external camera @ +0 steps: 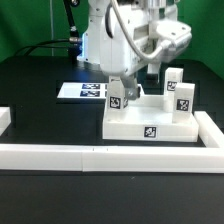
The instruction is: Assemble square table
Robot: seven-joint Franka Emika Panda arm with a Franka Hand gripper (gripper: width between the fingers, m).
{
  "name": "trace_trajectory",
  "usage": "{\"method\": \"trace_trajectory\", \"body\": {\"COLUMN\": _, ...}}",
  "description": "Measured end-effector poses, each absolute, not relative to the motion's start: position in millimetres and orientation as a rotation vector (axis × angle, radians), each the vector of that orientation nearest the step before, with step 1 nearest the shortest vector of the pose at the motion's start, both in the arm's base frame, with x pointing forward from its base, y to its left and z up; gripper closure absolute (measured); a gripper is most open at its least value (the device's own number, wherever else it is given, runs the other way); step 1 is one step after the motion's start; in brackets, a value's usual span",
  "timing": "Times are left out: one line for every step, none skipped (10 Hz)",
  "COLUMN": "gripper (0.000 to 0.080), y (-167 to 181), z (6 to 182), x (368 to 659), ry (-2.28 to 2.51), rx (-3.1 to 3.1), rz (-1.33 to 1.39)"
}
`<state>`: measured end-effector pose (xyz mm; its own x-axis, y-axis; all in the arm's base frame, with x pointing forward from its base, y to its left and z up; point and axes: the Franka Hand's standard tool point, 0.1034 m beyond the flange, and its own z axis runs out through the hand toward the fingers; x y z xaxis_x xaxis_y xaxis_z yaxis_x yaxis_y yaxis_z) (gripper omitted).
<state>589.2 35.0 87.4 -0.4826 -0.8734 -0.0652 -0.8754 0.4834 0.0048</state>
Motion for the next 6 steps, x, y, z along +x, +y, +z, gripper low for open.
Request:
{"method": "trace_trajectory", "body": {"gripper": 0.0150, "y": 34.8, "z": 87.8, "x": 589.5, "ry": 2.658, "rx": -1.568, "rz": 0.057}}
{"method": "trace_trajectory", "body": {"gripper": 0.0150, "y": 34.8, "z": 86.9, "x": 589.1, "ry": 2.660, "rx": -1.569, "rz": 0.056}}
{"method": "trace_trajectory", "body": {"gripper": 0.0150, "y": 34.8, "z": 86.2, "x": 588.9, "ry": 2.661, "rx": -1.570, "rz": 0.057}}
{"method": "trace_trajectory", "body": {"gripper": 0.0150, "y": 34.8, "z": 85.9, "x": 588.7, "ry": 2.661, "rx": -1.570, "rz": 0.057}}
{"method": "trace_trajectory", "body": {"gripper": 0.0150, "y": 34.7, "z": 85.6, "x": 588.6, "ry": 2.662, "rx": -1.571, "rz": 0.057}}
{"method": "trace_trajectory", "body": {"gripper": 0.0150, "y": 34.7, "z": 85.4, "x": 588.5, "ry": 2.662, "rx": -1.571, "rz": 0.057}}
